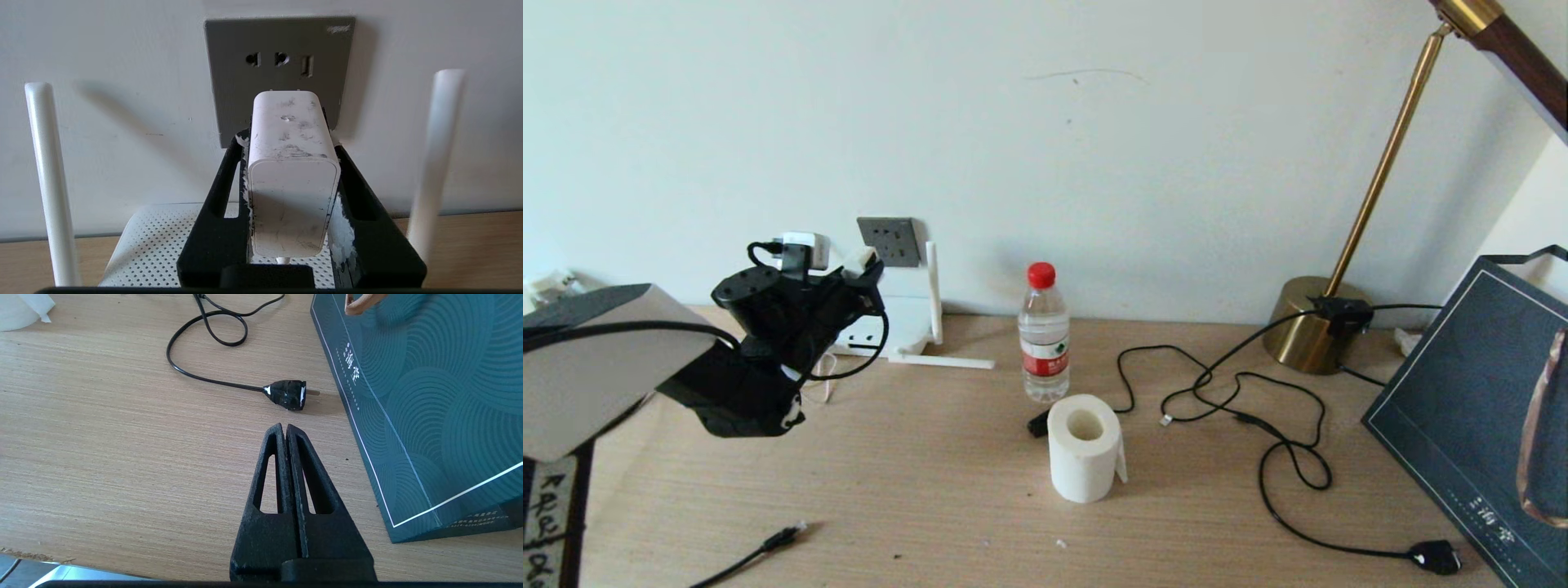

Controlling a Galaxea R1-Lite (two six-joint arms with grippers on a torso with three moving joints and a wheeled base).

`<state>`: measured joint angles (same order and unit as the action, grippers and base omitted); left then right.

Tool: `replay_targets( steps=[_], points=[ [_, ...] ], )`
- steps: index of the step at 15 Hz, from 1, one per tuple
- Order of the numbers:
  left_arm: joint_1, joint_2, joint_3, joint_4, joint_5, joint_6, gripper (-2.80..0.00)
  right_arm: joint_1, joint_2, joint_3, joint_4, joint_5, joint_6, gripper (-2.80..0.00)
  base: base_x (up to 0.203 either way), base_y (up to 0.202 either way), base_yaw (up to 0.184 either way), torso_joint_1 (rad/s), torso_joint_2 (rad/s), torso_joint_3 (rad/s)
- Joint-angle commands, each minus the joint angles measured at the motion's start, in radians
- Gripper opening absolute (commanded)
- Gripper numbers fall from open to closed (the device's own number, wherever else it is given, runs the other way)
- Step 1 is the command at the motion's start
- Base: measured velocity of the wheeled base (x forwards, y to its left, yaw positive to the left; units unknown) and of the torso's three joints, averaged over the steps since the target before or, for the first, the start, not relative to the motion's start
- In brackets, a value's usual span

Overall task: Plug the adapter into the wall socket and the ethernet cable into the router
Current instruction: Align plug and socket

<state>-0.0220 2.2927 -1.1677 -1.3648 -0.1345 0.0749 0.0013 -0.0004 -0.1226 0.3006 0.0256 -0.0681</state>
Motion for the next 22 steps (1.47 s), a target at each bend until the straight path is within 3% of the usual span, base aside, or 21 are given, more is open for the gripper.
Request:
replay_targets(
  steps=[1, 22],
  points=[
    [0.002, 0.010, -0.018, 0.001, -0.001, 0.000, -2.80, 0.000, 0.000, 0.000, 0.002, 0.001, -0.001, -2.80, 0.000, 0.000, 0.000, 0.000, 0.00, 0.000],
    [-0.003, 0.022, -0.140, 0.115, -0.001, 0.002, -2.80, 0.000, 0.000, 0.000, 0.002, 0.000, -0.001, -2.80, 0.000, 0.000, 0.000, 0.000, 0.00, 0.000]
  ],
)
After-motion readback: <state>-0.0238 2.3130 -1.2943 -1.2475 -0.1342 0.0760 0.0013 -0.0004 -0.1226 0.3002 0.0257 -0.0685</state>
